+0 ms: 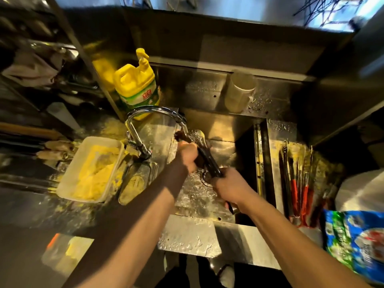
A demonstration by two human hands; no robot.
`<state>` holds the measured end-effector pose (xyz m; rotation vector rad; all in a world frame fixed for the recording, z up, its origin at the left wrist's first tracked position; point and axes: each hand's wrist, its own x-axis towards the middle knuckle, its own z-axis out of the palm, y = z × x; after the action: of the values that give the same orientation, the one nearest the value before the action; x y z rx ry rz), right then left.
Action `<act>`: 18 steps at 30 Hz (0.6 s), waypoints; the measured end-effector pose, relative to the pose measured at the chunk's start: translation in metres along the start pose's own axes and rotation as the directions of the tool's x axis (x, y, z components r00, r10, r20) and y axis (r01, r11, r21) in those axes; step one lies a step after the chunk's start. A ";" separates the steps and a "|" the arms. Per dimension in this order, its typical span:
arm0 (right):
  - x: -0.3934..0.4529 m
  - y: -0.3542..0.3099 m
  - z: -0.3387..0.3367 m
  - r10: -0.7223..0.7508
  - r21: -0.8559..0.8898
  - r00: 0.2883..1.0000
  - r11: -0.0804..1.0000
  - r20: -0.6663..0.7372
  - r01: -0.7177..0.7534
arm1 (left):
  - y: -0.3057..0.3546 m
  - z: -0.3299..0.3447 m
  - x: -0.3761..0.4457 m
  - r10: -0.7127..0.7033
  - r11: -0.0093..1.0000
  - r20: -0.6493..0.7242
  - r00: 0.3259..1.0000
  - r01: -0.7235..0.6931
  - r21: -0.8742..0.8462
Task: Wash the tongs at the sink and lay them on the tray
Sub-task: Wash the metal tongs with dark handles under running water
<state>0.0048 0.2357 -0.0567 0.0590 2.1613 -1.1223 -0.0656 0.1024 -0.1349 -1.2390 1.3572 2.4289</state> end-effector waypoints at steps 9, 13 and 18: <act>-0.014 0.003 -0.018 -0.024 -0.032 0.998 0.999 0.062 0.026 | 0.006 0.000 0.009 0.004 1.000 0.042 0.999 -0.004 0.000; -0.034 0.023 -0.048 0.030 0.051 0.999 0.998 0.010 -0.031 | 0.024 -0.020 0.023 0.033 0.979 -0.086 0.996 -0.049 -0.196; -0.008 0.012 -0.050 -0.126 -0.287 0.975 0.955 -0.184 0.070 | 0.011 -0.017 -0.006 -0.047 0.951 0.165 0.985 0.094 -0.294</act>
<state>-0.0127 0.2822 -0.0408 -0.0665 2.5094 -0.8851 -0.0559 0.0849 -0.1282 -1.1002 0.9102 2.6883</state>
